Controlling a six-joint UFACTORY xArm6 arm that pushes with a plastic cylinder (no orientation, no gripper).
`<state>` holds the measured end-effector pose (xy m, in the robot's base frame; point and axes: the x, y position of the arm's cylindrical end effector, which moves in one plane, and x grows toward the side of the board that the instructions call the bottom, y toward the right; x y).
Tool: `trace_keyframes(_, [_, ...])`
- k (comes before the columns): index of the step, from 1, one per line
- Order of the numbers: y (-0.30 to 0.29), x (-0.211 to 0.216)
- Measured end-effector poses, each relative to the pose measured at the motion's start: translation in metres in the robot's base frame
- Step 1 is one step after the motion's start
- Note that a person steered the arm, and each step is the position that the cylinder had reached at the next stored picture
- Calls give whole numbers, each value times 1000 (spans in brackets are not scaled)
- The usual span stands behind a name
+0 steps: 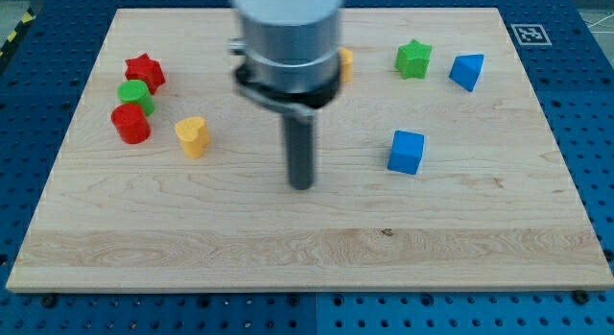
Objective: Move blue triangle up a bit
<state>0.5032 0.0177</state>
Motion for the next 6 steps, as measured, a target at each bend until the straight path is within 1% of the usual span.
trace_keyframes(2, [132, -70])
trace_keyframes(3, [166, -90])
trace_keyframes(4, [185, -108])
trace_keyframes(6, [189, -193])
